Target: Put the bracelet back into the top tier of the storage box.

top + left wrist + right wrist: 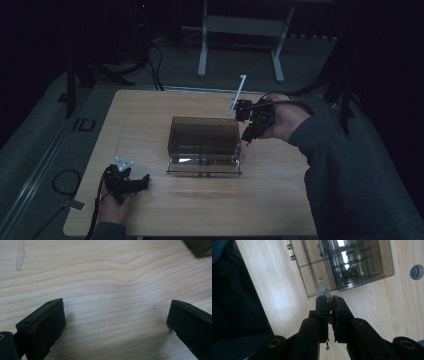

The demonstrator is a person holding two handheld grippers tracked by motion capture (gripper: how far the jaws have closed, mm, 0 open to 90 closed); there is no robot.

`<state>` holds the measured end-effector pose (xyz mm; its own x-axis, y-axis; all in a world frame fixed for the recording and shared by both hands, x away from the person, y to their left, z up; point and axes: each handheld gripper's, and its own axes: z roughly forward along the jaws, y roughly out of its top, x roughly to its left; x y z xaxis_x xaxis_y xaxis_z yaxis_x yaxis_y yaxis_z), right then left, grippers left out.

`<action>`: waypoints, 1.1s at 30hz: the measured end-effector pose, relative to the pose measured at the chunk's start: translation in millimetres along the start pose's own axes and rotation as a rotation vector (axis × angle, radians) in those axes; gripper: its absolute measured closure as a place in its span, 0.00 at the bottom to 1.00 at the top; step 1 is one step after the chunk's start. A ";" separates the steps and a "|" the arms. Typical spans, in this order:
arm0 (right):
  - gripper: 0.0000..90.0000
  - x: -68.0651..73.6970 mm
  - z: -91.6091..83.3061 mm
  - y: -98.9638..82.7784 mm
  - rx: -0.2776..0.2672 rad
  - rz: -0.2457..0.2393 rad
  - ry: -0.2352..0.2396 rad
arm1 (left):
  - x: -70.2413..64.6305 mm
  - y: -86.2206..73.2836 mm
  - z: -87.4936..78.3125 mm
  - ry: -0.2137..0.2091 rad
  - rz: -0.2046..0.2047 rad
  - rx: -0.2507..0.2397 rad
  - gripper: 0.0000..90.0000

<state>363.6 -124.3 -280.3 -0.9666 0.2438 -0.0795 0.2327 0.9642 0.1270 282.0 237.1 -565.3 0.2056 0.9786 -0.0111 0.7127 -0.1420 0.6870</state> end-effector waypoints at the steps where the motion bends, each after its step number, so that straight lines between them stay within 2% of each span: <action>1: 0.93 0.0 0.0 0.0 0.000 0.000 0.000 | 0.0 0.0 0.0 -0.001 0.001 0.000 0.03; 12: 0.93 4.2 12.5 14.2 0.009 -0.020 0.013 | 0.0 0.1 -0.1 -0.002 0.008 0.002 0.03; 25: 0.93 2.0 46.8 19.0 0.057 -0.009 0.014 | -0.2 0.1 0.0 -0.004 0.007 0.001 0.03; 29: 0.93 1.8 53.7 19.3 0.051 -0.007 0.018 | -0.3 0.1 0.0 -0.004 0.007 0.001 0.03; 33: 0.93 2.0 67.9 19.4 0.059 -0.003 0.024 | -0.3 0.1 0.0 -0.004 0.007 0.001 0.03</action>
<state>373.5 -98.0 -345.2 -0.9695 0.2386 -0.0563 0.2347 0.9697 0.0679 282.0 236.8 -565.3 0.2137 0.9769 -0.0093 0.7119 -0.1492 0.6862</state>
